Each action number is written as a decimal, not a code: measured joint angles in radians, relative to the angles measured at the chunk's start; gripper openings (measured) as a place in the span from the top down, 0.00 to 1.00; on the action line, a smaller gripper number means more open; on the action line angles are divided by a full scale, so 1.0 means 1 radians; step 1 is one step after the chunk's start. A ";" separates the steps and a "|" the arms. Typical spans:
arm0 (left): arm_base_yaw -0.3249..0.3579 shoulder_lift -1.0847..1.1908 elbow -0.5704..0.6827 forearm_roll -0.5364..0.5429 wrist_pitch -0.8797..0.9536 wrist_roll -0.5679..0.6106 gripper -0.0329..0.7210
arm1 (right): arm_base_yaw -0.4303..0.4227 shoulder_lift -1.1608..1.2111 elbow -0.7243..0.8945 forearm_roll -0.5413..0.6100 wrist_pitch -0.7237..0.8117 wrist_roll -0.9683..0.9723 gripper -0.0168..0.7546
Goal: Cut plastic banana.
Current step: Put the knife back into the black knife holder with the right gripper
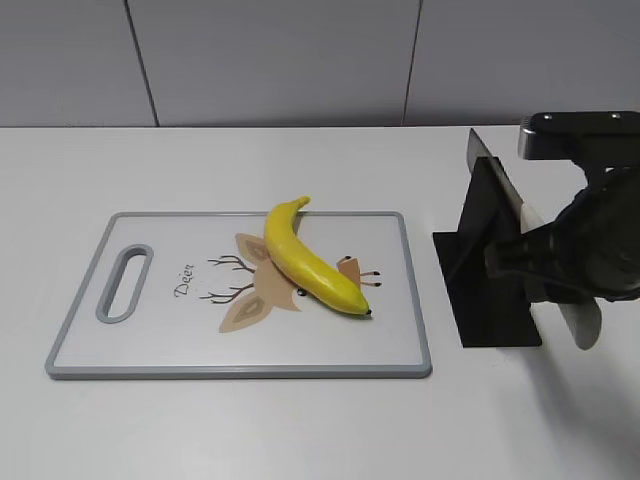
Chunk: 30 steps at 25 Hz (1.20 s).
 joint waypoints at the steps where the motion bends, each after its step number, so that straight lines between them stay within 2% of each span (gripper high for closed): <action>1: 0.000 0.000 0.000 0.000 0.000 0.000 0.20 | 0.000 0.006 0.000 -0.004 -0.002 0.009 0.75; 14: 0.000 0.000 0.000 0.000 0.000 0.000 0.20 | 0.000 0.042 -0.002 -0.018 -0.015 0.045 0.73; 15: 0.000 0.000 0.000 0.000 0.000 0.000 0.20 | 0.000 0.042 -0.008 -0.017 -0.015 0.045 0.67; 19: 0.000 0.000 0.000 0.000 0.000 0.000 0.20 | 0.000 0.042 -0.039 -0.016 -0.017 0.044 0.31; 21: 0.000 0.000 0.000 0.000 0.000 0.000 0.20 | 0.000 0.042 -0.057 -0.015 -0.004 0.033 0.21; 24: 0.000 0.000 0.000 0.000 0.000 0.000 0.20 | 0.000 0.042 -0.092 0.008 0.042 -0.012 0.16; 30: 0.000 0.000 0.000 0.000 0.000 0.000 0.20 | 0.000 -0.049 -0.175 0.154 0.099 -0.257 0.17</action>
